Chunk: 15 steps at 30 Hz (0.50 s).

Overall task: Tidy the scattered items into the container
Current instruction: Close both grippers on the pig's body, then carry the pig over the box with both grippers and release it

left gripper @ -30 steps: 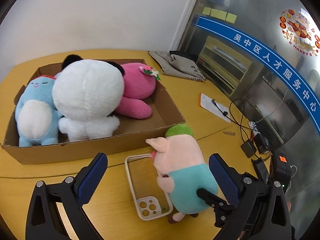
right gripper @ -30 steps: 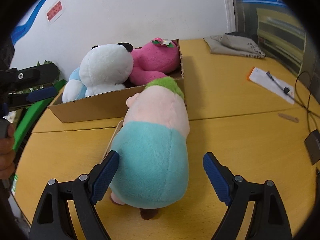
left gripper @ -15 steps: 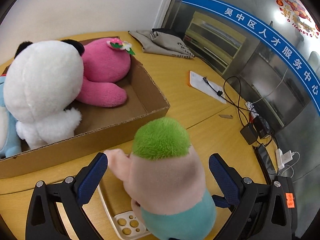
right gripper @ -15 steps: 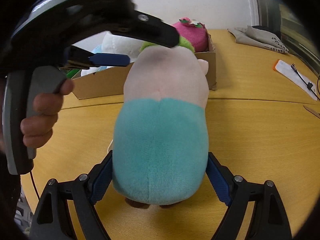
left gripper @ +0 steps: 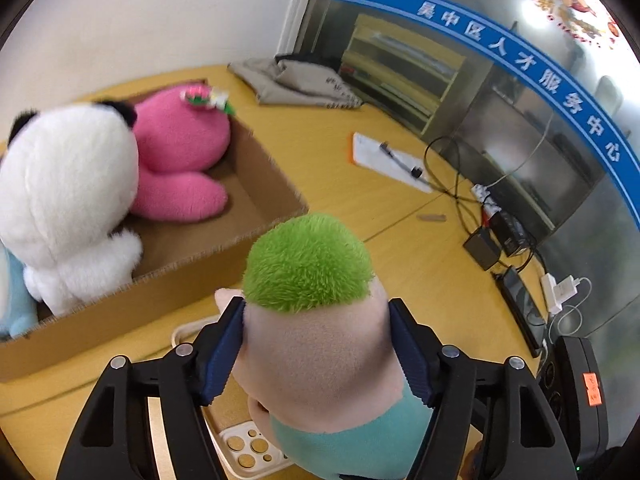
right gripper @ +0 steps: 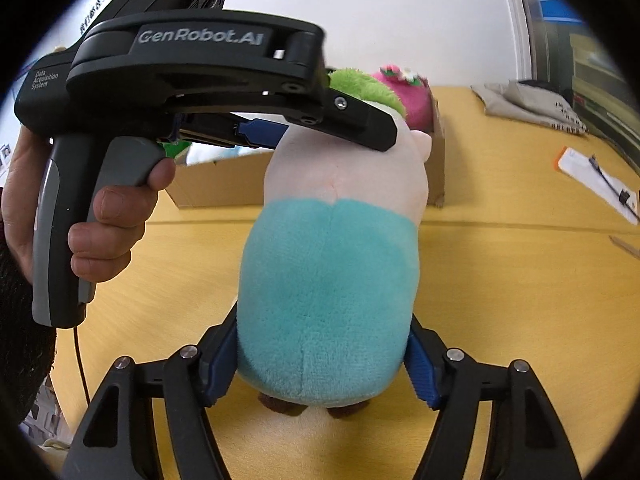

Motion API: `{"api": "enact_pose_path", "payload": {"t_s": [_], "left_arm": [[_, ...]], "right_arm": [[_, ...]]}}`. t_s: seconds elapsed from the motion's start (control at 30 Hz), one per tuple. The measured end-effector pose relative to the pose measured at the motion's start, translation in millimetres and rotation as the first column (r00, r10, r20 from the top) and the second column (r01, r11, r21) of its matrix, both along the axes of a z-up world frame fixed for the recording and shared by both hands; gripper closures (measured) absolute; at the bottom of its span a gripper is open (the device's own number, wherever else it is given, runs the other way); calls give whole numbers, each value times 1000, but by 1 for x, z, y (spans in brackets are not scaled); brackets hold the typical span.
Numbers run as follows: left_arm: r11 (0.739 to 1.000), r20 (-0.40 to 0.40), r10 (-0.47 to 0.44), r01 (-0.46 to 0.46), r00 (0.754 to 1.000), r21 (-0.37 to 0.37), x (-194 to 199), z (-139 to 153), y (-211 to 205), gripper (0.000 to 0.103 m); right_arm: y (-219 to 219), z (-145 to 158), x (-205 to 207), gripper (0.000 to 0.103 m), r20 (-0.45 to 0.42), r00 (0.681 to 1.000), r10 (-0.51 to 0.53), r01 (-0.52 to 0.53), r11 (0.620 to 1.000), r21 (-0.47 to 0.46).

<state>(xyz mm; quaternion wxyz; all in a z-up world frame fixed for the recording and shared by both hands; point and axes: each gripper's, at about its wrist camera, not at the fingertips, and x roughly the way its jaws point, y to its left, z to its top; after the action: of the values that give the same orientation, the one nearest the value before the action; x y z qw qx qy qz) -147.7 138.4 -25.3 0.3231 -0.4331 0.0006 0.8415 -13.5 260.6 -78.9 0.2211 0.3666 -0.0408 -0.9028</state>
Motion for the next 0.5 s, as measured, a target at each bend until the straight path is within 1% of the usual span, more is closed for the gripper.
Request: {"api": "enact_pose_path", "payload": {"t_s": [0.1,0.23,0.37,0.43,0.5], "left_arm": [[1000,-58,0,1,998,7,-4,25,-1,30],[1000,-147,-2,4,989,11,-22,63,-3,30],[1000,-211,7,-1,977,28,-58,95,-8,30],[1000,-230,18,-13,973,27,-78,104,-8,30],[1000,-248,19,-16,968,16,-101,107,-7,30]], "right_arm": [[1,18,-7,33,-34,999,1,-2,1000,-20],[-4,51,-27,33,-116,993,3,-5,1000,-20],[-10,80,-59,33,-194,981,2,-3,1000,-3],[-11,90,-81,33,-222,975,-3,0,1000,-15],[-12,94,-104,33,-240,971,-11,5,1000,-24]]}}
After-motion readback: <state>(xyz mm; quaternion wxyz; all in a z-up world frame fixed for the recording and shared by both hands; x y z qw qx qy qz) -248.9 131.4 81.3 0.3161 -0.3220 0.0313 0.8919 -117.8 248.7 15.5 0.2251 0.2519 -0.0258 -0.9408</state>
